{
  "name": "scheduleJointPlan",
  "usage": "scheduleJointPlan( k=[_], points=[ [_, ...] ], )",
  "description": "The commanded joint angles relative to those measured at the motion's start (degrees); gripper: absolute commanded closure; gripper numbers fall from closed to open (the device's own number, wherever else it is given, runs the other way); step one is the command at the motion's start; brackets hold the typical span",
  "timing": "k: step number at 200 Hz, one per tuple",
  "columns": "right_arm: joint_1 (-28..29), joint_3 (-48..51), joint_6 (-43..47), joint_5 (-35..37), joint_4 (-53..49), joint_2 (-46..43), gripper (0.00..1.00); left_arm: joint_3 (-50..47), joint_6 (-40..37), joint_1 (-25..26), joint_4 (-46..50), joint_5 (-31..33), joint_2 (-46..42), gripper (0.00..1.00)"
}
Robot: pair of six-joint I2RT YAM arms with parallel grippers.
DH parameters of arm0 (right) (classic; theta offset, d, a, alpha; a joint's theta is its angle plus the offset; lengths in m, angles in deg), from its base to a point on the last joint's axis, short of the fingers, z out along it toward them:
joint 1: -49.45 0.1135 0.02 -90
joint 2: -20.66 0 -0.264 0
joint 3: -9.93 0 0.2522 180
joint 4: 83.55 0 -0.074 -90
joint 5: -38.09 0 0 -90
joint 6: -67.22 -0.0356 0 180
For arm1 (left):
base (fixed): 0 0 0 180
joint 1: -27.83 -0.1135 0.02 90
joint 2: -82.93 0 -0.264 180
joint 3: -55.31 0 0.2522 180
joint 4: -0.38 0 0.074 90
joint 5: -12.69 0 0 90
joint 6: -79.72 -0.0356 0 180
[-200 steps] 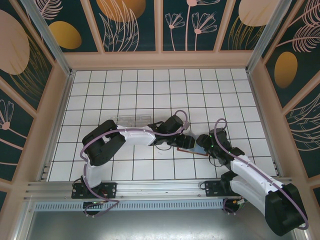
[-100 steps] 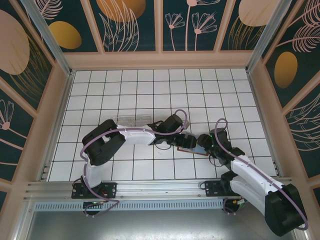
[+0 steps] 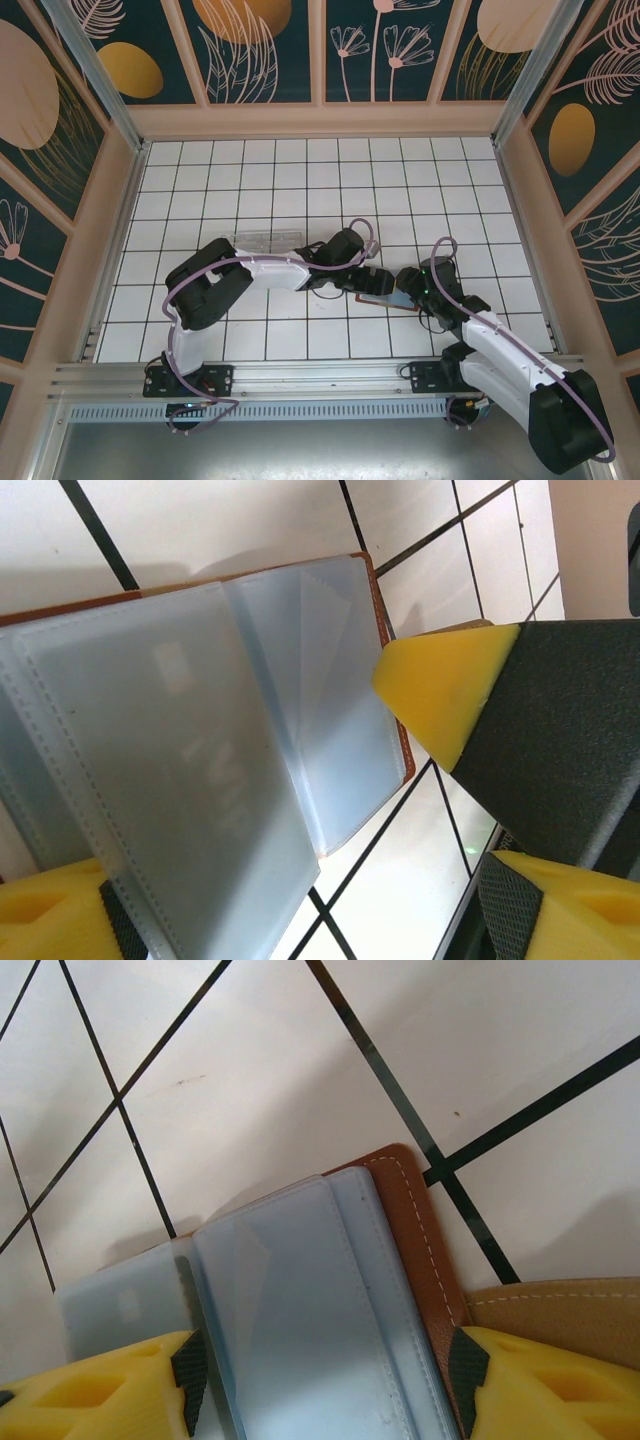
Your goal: Take the credit cards out of the card holder
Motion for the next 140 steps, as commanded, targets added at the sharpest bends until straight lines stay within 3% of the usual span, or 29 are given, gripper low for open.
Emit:
scheduleJointPlan(
  k=[1, 63, 140],
  points=[
    [0.3, 1.7, 0.2, -2.0, -0.5, 0.4, 0.32, 2.0, 1.0, 2.3, -15.2, -8.7, -1.9, 0.16],
    [-0.6, 2.3, 0.1, -2.7, -0.4, -0.6, 0.36, 3.8, 4.1, 3.6, -23.2, -13.3, -0.8, 0.15],
    [-2.3, 2.7, 0.4, -3.9, -1.7, -2.6, 0.36, 3.7, -1.7, 3.8, -12.1, -6.7, -2.3, 0.16]
  ],
)
